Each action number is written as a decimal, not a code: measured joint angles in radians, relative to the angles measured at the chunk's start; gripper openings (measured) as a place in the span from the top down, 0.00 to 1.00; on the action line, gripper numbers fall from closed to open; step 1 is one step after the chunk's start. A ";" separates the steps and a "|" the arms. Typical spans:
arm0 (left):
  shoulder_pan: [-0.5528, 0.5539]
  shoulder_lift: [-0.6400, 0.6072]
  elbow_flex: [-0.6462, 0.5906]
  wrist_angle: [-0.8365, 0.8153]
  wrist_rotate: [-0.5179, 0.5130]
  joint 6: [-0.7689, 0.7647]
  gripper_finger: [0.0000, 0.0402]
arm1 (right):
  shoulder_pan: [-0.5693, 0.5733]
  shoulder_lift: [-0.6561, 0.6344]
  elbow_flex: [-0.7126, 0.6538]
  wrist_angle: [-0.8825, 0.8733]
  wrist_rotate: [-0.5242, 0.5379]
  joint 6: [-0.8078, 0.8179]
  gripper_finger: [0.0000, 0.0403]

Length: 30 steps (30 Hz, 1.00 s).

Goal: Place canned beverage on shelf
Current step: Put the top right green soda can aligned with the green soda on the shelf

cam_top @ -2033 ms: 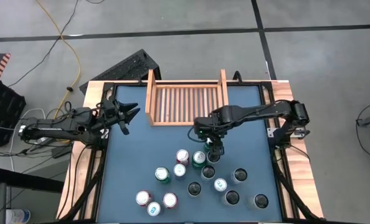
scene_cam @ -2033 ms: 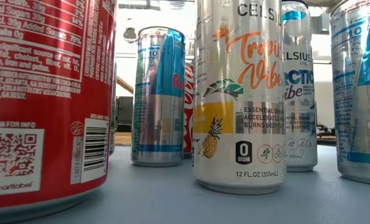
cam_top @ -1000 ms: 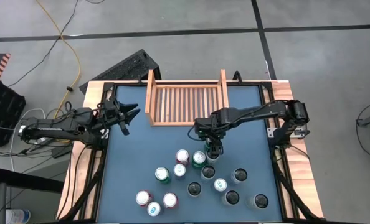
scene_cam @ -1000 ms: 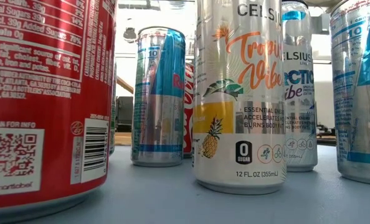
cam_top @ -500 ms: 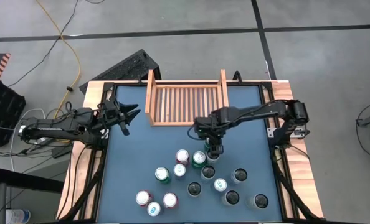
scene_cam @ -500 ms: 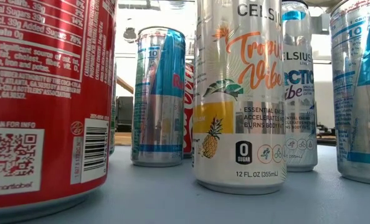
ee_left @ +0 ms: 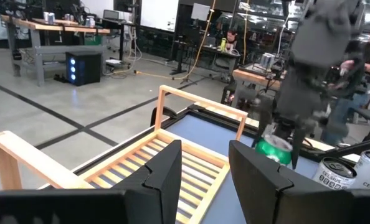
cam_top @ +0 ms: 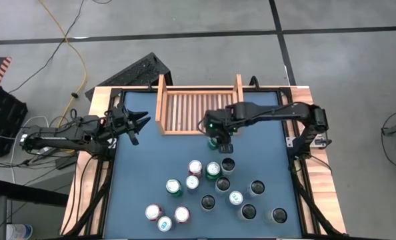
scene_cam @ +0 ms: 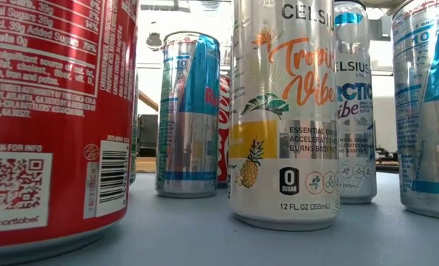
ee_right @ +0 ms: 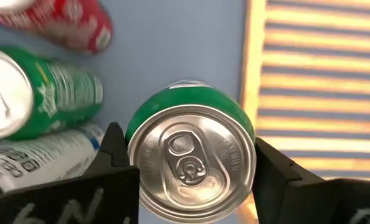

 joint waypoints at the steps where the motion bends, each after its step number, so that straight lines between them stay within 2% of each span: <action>1: 0.000 0.000 0.000 0.000 0.000 0.000 0.70 | -0.007 0.000 0.025 -0.003 0.003 -0.008 0.61; 8: 0.000 0.000 0.000 0.000 0.000 -0.002 0.70 | -0.062 -0.001 0.171 0.021 0.084 -0.108 0.61; 15: 0.000 0.000 0.000 0.000 -0.002 -0.003 0.70 | -0.155 0.023 0.237 0.178 0.078 -0.220 0.61; 20: 0.000 0.000 0.000 0.000 -0.002 -0.012 0.70 | -0.224 0.139 0.369 0.188 0.061 -0.290 0.61; 27: 0.000 0.000 0.000 0.000 -0.010 -0.018 0.70 | -0.315 0.372 0.726 0.078 -0.024 -0.340 0.61; 30: 0.000 0.000 0.000 0.000 -0.010 -0.018 0.70 | -0.351 0.394 0.678 0.184 -0.049 -0.349 0.61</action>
